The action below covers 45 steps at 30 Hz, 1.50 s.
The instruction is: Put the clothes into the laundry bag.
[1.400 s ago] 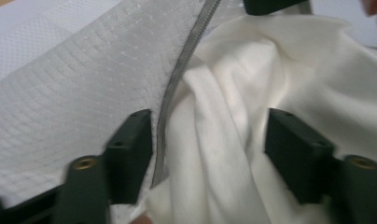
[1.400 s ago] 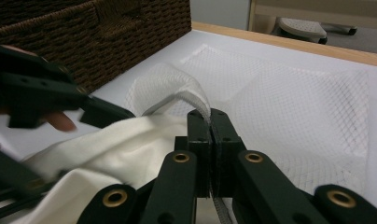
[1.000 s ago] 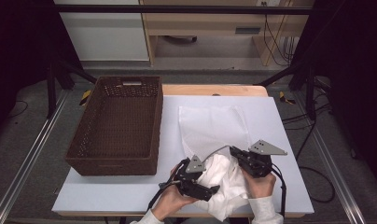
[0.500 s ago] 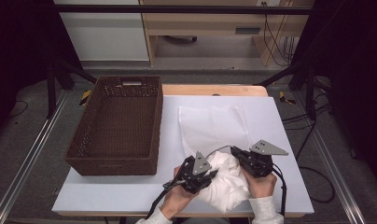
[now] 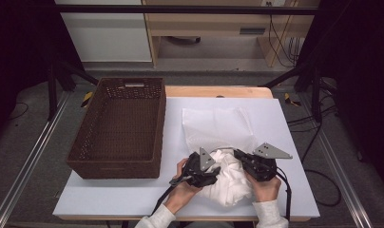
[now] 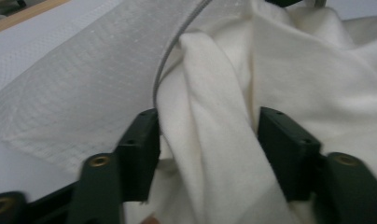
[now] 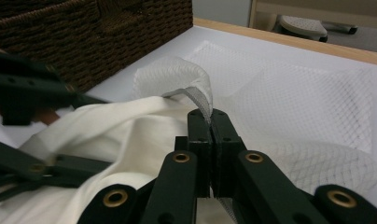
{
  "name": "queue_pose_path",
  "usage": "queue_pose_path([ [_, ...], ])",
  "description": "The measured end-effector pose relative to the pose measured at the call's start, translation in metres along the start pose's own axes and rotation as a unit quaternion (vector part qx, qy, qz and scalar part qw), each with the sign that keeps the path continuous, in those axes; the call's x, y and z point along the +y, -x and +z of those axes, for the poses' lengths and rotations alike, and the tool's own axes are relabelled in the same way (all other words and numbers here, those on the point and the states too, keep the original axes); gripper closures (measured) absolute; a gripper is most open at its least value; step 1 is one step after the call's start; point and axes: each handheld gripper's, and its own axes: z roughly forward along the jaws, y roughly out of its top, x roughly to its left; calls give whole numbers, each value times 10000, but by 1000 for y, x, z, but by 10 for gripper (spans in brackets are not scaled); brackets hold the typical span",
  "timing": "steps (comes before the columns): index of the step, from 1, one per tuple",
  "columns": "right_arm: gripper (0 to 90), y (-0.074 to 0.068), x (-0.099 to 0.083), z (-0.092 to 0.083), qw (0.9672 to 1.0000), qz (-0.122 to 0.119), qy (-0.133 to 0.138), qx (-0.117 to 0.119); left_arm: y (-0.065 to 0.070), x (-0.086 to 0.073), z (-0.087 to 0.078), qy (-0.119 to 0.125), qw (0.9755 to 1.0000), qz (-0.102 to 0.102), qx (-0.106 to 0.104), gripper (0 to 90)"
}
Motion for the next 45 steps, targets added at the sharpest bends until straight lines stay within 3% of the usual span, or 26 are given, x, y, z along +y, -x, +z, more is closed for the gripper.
queue_pose_path([
  [3, 887, 1, 0, -1, 10000, 15, 18, -3, -5, -10, -22, 229, 9989, -243, -316, 300],
  [6, 887, 1, 0, 0, 10000, 21, 7, 1, -6, -19, -30, 226, 9974, -366, -581, 282],
  [8, 887, 0, 0, 1, 10000, 22, -5, 12, -5, -23, -23, 93, 9959, -425, -789, 334],
  [9, 887, -1, 0, 2, 10000, 10, -15, 20, -5, -24, -18, 38, 9952, -434, -874, 435],
  [12, 888, -2, 0, 5, 10000, -10, -73, -1, 0, -22, -12, 3, 9963, -378, -776, 694],
  [14, 888, -2, -1, 7, 10000, 13, -81, 12, 3, -19, -15, 83, 9973, -282, -668, 781],
  [18, 888, -2, -2, 9, 9999, 12, -103, 19, 12, -6, -26, 383, 9969, -140, -672, 801],
  [21, 888, -2, -2, 8, 10000, 9, -91, 12, 16, 6, -20, 378, 9980, 30, -506, 800],
  [23, 888, -2, -2, 8, 10000, 8, -82, -11, 17, 12, -11, 274, 9989, 73, -373, 799],
  [27, 889, -1, -1, 5, 10000, -8, -4, 14, 14, 19, 12, -165, 9997, 176, -85, 800],
  [30, 888, -4, 1, 2, 9999, -56, 65, 107, 5, 17, 29, -361, 9992, 112, 84, 799],
  [32, 888, -6, 3, 1, 9998, -72, 83, 153, 0, 17, 34, -400, 9992, -9, 48, 798],
  [36, 889, -6, 2, 0, 9998, -83, 68, 140, 2, 15, 27, -249, 9996, 51, 128, 738],
  [38, 888, -4, 1, 0, 9999, -66, 57, 132, 0, 13, 18, -80, 9999, -75, 103, 614],
  [40, 888, -4, 0, -1, 9999, -52, 43, 113, -1, 10, 13, 5, 9998, -124, 156, 408],
  [41, 888, -4, 0, -1, 9999, -52, 43, 113, -4, 7, 6, 41, 9997, -191, 161, 408],
  [42, 888, -4, 0, -1, 9999, -86, 44, 103, -7, -1, -4, 158, 9992, -367, -18, 295],
  [43, 888, -4, 0, -1, 9999, -74, 37, 99, -8, -4, -9, 190, 9987, -450, -138, 290],
  [45, 889, -4, 0, 0, 9999, -83, 25, 93, -7, -12, -16, 207, 9987, -418, -228, 268],
])
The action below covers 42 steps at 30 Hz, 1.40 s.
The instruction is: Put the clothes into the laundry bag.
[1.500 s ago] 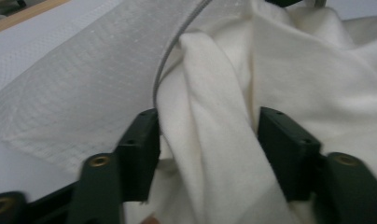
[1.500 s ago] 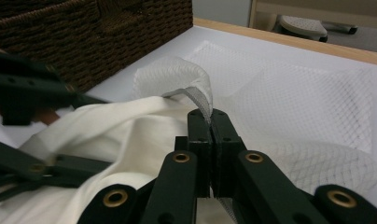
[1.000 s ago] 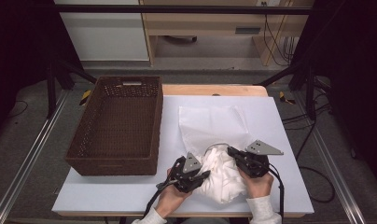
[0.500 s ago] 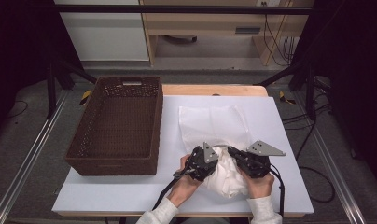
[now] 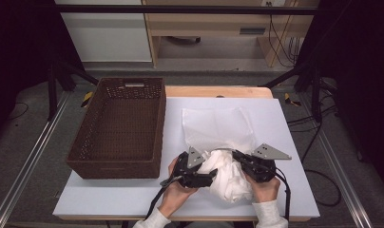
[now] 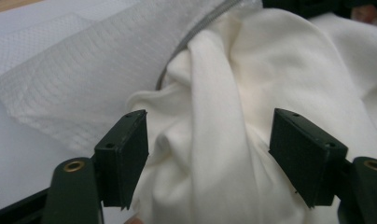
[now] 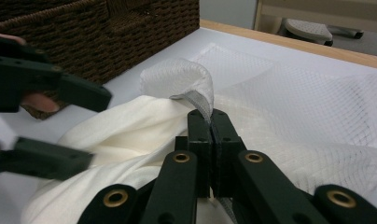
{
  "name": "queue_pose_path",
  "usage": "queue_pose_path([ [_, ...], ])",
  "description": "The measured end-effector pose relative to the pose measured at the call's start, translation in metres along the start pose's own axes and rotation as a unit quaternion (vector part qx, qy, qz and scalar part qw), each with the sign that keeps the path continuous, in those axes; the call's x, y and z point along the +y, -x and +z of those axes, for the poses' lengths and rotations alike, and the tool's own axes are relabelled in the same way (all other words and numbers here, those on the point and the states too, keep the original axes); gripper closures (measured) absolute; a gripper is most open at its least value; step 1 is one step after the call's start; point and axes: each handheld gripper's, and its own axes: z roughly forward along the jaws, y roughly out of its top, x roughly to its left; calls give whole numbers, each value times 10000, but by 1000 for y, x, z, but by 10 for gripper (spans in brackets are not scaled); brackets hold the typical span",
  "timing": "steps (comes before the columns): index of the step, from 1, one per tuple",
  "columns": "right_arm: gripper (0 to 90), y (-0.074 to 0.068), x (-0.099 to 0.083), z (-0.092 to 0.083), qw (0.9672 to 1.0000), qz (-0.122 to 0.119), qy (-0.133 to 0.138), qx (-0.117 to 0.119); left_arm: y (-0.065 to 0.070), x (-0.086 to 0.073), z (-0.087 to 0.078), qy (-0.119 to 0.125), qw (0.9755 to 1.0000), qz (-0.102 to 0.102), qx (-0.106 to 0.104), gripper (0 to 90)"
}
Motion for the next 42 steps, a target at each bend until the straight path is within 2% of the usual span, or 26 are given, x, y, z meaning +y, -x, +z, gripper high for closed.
queue_pose_path([
  [1, 889, 0, 0, 0, 10000, -19, -3, -12, 0, -4, -1, -10, 10000, 13, -52, 267],
  [3, 889, -1, 0, 0, 10000, -25, 0, -27, 1, -10, 2, -112, 9995, -116, -262, 298],
  [5, 889, -1, 0, 2, 10000, -10, -14, -30, 1, -14, 9, -98, 9986, -183, -494, 396],
  [6, 889, -2, -1, 3, 10000, -17, -35, -39, 0, -14, 11, -124, 9975, -271, -637, 483],
  [7, 889, -2, -2, 5, 10000, -30, -45, -42, 1, -13, 13, -120, 9973, -352, -633, 564],
  [9, 889, -1, -3, 7, 10000, 4, -76, -41, 4, -10, 12, -168, 9989, -171, -396, 736],
  [11, 889, 0, -4, 8, 10000, 40, -59, -22, 11, -5, 8, -43, 9994, 47, -331, 764],
  [12, 889, 0, -4, 8, 10000, 40, -59, -22, 11, -5, 8, -43, 9994, 47, -331, 769],
  [13, 889, 2, -6, 9, 10000, 49, -67, -24, 16, 2, 5, 107, 9992, 134, -358, 771],
  [18, 889, 4, -7, 8, 10000, 90, -24, -26, 27, 15, 9, 160, 9987, 333, -361, 770],
  [20, 889, 5, -6, 7, 9999, 103, 30, -14, 29, 22, 21, -9, 9986, 437, -286, 770],
  [21, 889, 5, -6, 7, 9999, 109, 45, 16, 29, 22, 21, -9, 9986, 437, -286, 770],
  [22, 889, 5, -5, 6, 9999, 93, 58, 24, 29, 25, 36, -200, 9983, 546, -54, 771],
  [25, 888, 2, -3, 3, 9999, 34, 85, 75, 23, 27, 54, -453, 9977, 467, 209, 773],
  [28, 889, -1, -1, -1, 9999, -23, 108, 128, 16, 28, 59, -487, 9976, 412, 257, 772],
  [30, 889, -3, 0, -4, 9999, -59, 86, 125, 16, 28, 59, -476, 9975, 464, 250, 768],
  [33, 889, -3, -2, -6, 9999, -82, 58, 116, 14, 25, 54, -375, 9983, 399, 184, 746],
  [34, 889, -2, -3, -6, 9999, -51, 49, 109, 13, 23, 51, -289, 9985, 437, 167, 722],
  [36, 890, -1, -4, -6, 10000, -67, 25, 55, 10, 19, 42, -80, 9985, 484, 246, 581],
  [38, 890, 0, -4, -5, 10000, -69, 25, 44, 5, 14, 34, -40, 9987, 404, 317, 342],
  [40, 890, 1, -5, -4, 10000, -54, 4, 36, -1, 7, 28, -58, 9997, 185, 169, 289],
  [42, 890, -1, -5, -2, 10000, -88, -9, 5, -5, 0, 28, -129, 9998, 88, 84, 269],
])
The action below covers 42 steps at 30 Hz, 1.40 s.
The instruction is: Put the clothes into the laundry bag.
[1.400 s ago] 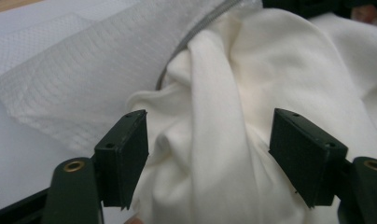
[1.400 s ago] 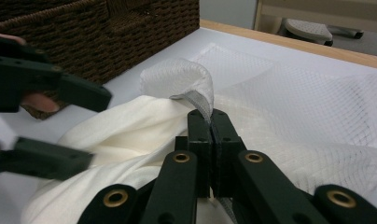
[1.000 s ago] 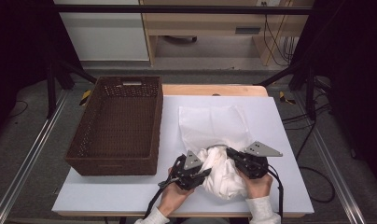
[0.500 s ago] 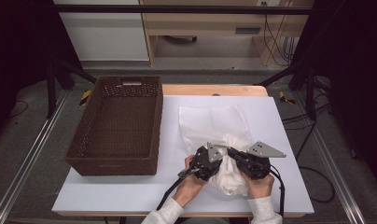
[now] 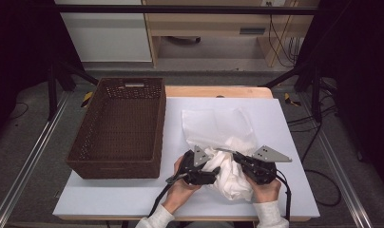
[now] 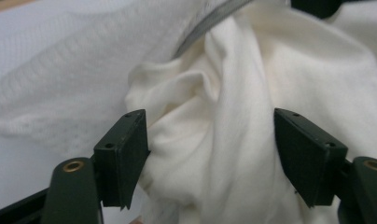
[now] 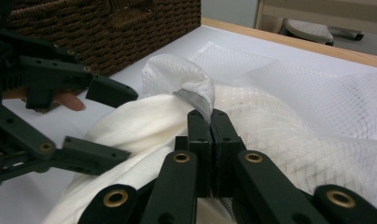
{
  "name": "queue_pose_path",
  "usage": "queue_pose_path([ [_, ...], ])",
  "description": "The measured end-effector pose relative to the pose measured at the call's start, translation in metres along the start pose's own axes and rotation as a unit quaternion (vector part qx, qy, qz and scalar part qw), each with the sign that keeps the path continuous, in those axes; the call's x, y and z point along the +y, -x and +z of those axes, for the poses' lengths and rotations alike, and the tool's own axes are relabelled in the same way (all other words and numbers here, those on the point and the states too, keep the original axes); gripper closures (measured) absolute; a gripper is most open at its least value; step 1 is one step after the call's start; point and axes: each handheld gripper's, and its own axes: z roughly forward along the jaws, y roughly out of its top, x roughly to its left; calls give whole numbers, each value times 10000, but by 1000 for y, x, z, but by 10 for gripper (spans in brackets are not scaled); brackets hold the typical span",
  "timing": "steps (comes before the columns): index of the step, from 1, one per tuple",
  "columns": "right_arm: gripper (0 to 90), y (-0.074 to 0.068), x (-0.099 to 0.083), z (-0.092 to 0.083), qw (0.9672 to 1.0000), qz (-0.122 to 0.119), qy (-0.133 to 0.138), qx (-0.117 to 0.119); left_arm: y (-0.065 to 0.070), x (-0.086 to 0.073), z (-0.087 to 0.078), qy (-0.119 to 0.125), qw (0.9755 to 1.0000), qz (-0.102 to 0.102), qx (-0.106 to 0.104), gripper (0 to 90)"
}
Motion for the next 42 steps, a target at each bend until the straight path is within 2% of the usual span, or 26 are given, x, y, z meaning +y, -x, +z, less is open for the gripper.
queue_pose_path([
  [2, 890, -1, -1, 3, 10000, -9, -29, -31, -2, -5, 3, -19, 9998, -109, -134, 286],
  [3, 890, -2, -1, 4, 10000, -17, -39, -36, -2, -5, 4, -21, 9996, -157, -249, 331],
  [4, 890, -2, -1, 5, 10000, -16, -46, -43, -3, -5, 5, -27, 9988, -178, -462, 427],
  [5, 889, -2, -2, 6, 10000, -4, -45, -51, -2, -5, 7, -21, 9975, -261, -653, 580],
  [8, 890, -1, -2, 8, 10000, 35, -33, -49, 8, -1, 7, 5, 9990, -55, -445, 730],
  [10, 890, 0, -2, 8, 10000, 37, -20, -30, 13, 2, 2, 96, 9991, 61, -409, 752],
  [11, 890, 0, -2, 8, 10000, 62, -2, -4, 16, 4, -1, 171, 9987, 77, -464, 756],
  [13, 890, 1, -3, 8, 10000, 77, 8, -1, 22, 9, -5, 298, 9981, 163, -507, 758],
  [14, 890, 1, -3, 8, 10000, 61, 42, -7, 24, 12, -5, 283, 9980, 228, -516, 758],
  [18, 890, 4, -2, 4, 9998, 146, 168, 6, 27, 19, 9, 210, 9985, 225, -444, 755],
  [19, 890, 4, -2, 3, 9997, 139, 191, 10, 26, 19, 14, 174, 9988, 239, -378, 755],
  [23, 890, 2, 1, -1, 9996, 90, 242, 71, 16, 20, 32, -73, 9996, 78, -274, 753],
  [26, 890, 0, 0, -4, 9997, 64, 217, 86, 13, 22, 34, -173, 9994, 13, -316, 745],
  [27, 890, 1, 0, -4, 9997, 89, 203, 85, 16, 22, 30, -153, 9994, 182, -234, 731],
  [29, 890, 2, -1, -4, 9997, 84, 215, 72, 16, 22, 26, -141, 9994, 225, -212, 700],
  [30, 890, 3, -1, -5, 9997, 108, 199, 51, 15, 22, 21, -110, 9994, 291, -138, 626],
  [32, 890, 4, -1, -4, 9997, 134, 181, 28, 8, 25, 14, 19, 9992, 399, 82, 377],
  [33, 890, 5, -1, -4, 9998, 138, 172, 30, 2, 26, 13, 26, 9993, 362, 134, 303],
  [34, 890, 5, -1, -3, 9998, 131, 169, 18, -4, 27, 15, -31, 9996, 272, 101, 245],
  [35, 890, 4, -1, -1, 9998, 110, 152, 15, -16, 27, 25, -265, 9996, 52, -107, 133],
  [36, 890, 4, -1, -1, 9998, 110, 152, 15, -16, 27, 25, -265, 9996, 52, -107, 96],
  [37, 890, 3, 0, 0, 9999, 97, 137, 3, -20, 25, 31, -356, 9991, -5, -229, 69],
  [39, 890, 4, 0, 0, 9999, 94, 141, 1, -24, 22, 41, -340, 9974, -145, -622, 78],
  [40, 890, 4, 0, 1, 9999, 93, 119, -19, -25, 21, 42, -257, 9961, -155, -833, 128],
  [41, 890, 5, -1, 1, 9999, 113, 102, -42, -23, 21, 40, -176, 9957, -79, -901, 235],
  [42, 891, 7, -2, 2, 9998, 165, 124, -19, -21, 21, 38, -129, 9958, 36, -902, 450],
])
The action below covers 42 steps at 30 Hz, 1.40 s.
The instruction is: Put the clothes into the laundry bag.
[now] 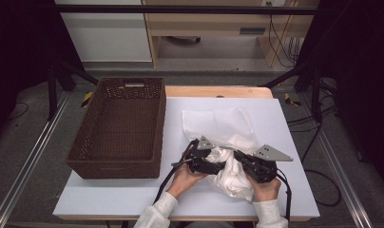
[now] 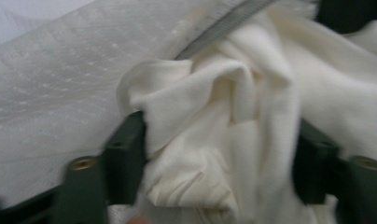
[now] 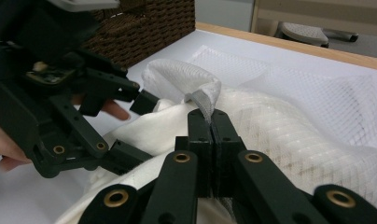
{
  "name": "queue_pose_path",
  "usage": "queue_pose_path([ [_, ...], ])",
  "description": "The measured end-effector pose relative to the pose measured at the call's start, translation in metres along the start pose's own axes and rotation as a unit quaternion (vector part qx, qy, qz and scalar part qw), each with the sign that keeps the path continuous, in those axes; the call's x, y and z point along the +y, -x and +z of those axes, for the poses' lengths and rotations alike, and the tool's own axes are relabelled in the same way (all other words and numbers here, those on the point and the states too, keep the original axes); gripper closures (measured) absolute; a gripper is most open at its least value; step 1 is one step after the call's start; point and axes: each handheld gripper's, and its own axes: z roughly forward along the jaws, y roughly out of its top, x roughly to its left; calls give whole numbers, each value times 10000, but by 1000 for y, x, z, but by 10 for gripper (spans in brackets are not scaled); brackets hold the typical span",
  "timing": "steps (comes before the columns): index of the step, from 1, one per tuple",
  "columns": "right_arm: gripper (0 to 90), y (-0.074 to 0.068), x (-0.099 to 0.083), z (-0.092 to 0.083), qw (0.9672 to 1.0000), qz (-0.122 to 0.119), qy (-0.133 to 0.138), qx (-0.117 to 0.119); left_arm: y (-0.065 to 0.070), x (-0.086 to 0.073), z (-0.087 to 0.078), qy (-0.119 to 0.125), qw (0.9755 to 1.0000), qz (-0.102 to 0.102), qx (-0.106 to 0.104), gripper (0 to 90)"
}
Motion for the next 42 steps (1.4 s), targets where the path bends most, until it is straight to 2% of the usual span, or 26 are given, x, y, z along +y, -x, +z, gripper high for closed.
queue_pose_path([
  [1, 891, 0, 0, 0, 10000, 0, 0, 0, 4, 0, -3, 38, 9999, 137, 29, 450],
  [3, 891, 1, -1, 1, 10000, 29, 12, 14, 19, 0, -7, 53, 9986, 453, 282, 611],
  [4, 891, 0, -1, 2, 10000, 4, -13, -2, 33, 1, -12, 76, 9961, 755, 447, 660],
  [7, 891, 1, -4, 4, 10000, 70, -6, 38, 41, 2, -16, 142, 9954, 859, 390, 672],
  [10, 892, 3, -4, 3, 9998, 131, 60, 129, 40, 3, -12, 146, 9957, 846, 338, 670],
  [12, 891, 3, -4, 4, 9997, 146, 85, 151, 38, 5, -4, -18, 9958, 867, 296, 668],
  [13, 891, 2, -4, 5, 9998, 103, 86, 173, 37, 7, 0, -95, 9956, 860, 368, 667],
  [14, 891, 1, -4, 6, 9995, 106, 147, 241, 33, 10, 9, -241, 9965, 642, 471, 667],
  [17, 891, 0, -2, 2, 9993, 79, 200, 296, 31, 12, 13, -281, 9966, 524, 579, 665],
  [19, 891, 0, -2, -1, 9992, 107, 213, 311, 31, 12, 14, -245, 9958, 507, 723, 663],
  [21, 891, 0, -1, -8, 9991, 110, 239, 322, 28, 10, 14, -185, 9967, 349, 703, 657],
  [23, 891, 0, -2, -12, 9993, 104, 202, 296, 27, 8, 11, -113, 9970, 309, 698, 636],
  [26, 891, 2, -2, -12, 9997, 73, 126, 191, 24, 4, 1, 6, 9963, 428, 744, 393],
  [27, 891, 2, -2, -12, 9997, 86, 129, 181, 14, 2, -5, 12, 9970, 254, 725, 308],
  [28, 891, 2, -2, -12, 9997, 86, 129, 181, 14, 2, -5, 12, 9970, 254, 725, 249],
  [29, 891, 2, -2, -12, 9997, 92, 122, 180, 9, 1, -5, -20, 9979, 116, 638, 249],
  [30, 891, 2, -1, -11, 9998, 97, 104, 168, 2, -2, 0, -136, 9990, -136, 406, 194],
  [31, 891, 2, -1, -11, 9998, 97, 104, 168, 2, -2, 0, -136, 9990, -136, 406, 193],
  [32, 891, 1, -1, -9, 9998, 67, 96, 169, 0, -3, 4, -168, 9992, -223, 275, 193],
  [33, 891, 0, 0, -8, 9998, 70, 76, 156, -1, -4, 7, -156, 9993, -286, 158, 201],
  [34, 891, -1, 0, -5, 9999, 11, 23, 122, -2, -5, 8, -125, 9995, -234, -170, 353],
  [36, 891, 0, -1, -3, 9999, 33, 39, 135, 3, -4, 9, -108, 9996, -135, -232, 515],
  [39, 892, 1, -1, -2, 9998, 57, 50, 163, 10, -3, 7, -109, 9999, 22, -80, 630],
  [40, 891, 0, -1, -1, 9998, 58, 46, 166, 18, -3, 1, -42, 9997, 210, 125, 646],
  [41, 892, 0, -2, 0, 9998, 54, 51, 178, 18, -3, 1, -42, 9997, 210, 125, 655],
  [42, 892, 0, -2, 0, 9998, 37, 45, 187, 29, -2, -9, 126, 9988, 448, 174, 659],
])
